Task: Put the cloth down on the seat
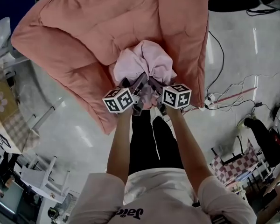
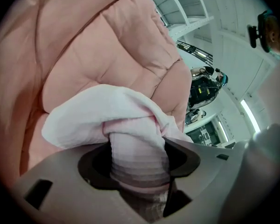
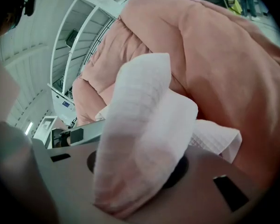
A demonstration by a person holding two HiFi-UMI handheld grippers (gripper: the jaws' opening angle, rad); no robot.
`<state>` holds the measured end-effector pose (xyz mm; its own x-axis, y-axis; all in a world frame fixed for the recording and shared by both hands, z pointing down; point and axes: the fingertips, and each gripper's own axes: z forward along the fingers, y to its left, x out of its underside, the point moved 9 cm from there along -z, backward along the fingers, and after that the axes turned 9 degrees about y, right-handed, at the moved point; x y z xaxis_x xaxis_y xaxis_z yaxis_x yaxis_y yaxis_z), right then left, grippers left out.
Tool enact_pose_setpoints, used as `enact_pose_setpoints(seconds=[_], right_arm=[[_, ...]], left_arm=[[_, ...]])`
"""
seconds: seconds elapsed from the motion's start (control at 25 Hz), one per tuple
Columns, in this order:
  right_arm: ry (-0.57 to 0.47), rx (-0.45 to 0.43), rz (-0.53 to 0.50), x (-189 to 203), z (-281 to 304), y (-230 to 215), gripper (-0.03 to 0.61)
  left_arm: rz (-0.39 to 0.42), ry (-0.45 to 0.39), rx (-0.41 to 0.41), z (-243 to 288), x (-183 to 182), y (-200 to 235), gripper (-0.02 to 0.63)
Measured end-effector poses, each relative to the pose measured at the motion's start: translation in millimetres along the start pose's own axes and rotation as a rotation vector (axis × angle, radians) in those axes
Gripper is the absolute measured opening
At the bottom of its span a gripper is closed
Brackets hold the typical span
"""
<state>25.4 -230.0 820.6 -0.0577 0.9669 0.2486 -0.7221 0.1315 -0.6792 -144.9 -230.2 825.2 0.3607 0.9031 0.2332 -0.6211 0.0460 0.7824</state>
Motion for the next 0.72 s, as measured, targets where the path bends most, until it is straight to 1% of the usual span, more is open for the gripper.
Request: enact_pose_setpoints(seconds=[0.16,0.4,0.48,0.6,0.72], right_arm=[[0.027,0.022,0.008,9.4,28.6,-16.8,0.101],[0.073,0.084,0.017,25.2,62.7,-40.8,0.101],[0.095,0.117,0.017,30.9,71.1,-46.9,0.101],[0.143,0.172,0.040,35.9,83.5,-56.1,0.109],[0.176,0.218,0.016,42.7,97.3,-62.3,0.113]], left_arm=[[-0.040,0.014,-0.013,14.4,7.9,32.3,0.273],[-0.092,0.043,-0.045,36.7,23.1,73.8,0.273],[-0.097,0.061,-0.067,43.0,28.3,84.9,0.275],[-0.084,0.094,-0.102,54.4,34.4,100.6,0.275],[-0.090,0.107,-0.135,61.1,39.9,116.1,0.275]])
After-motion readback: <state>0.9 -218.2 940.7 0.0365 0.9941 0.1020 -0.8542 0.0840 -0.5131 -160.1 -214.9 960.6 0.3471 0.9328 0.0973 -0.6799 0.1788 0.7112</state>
